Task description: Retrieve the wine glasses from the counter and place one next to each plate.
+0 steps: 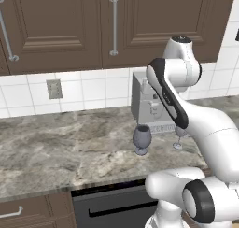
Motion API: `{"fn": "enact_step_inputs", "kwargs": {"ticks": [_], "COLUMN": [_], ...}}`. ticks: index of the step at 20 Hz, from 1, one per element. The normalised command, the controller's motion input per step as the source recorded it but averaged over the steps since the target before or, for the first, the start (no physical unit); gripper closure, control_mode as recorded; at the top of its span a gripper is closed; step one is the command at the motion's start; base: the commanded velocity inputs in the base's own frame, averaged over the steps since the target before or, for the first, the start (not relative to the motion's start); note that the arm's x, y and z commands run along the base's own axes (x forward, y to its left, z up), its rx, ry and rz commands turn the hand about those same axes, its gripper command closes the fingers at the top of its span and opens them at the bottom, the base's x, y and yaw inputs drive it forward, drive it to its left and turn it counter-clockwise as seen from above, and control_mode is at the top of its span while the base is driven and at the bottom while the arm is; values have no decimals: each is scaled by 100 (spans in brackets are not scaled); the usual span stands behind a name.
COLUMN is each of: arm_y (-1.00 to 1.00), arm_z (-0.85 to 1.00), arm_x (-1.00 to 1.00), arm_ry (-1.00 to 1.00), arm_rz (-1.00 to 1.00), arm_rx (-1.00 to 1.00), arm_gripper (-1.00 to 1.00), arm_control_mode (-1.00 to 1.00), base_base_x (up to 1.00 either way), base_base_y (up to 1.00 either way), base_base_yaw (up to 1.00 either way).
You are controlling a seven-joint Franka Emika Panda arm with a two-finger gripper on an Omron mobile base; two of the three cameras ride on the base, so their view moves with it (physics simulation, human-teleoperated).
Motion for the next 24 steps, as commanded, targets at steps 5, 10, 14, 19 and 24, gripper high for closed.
{"fn": "enact_step_inputs", "kwargs": {"ticks": [5,10,14,19,24], "arm_y": [3,-11,-30,-58,-63], "arm_z": [0,2,19,15,23], "arm_x": [-20,-63,-74,-80,-65], "arm_ry": [-3,-18,-16,-3,0], "arm_rz": [0,-12,-32,-40,-29], "arm_rx": [0,9,16,27,39], "arm_gripper": [-100,-100,-100,-100,-100], "arm_control_mode": [-100,-100,-100,-100,-100], "base_base_x": [0,0,0,0,0], "base_base_y": [0,0,0,0,0], "base_base_yaw": [0,0,0,0,0]}}
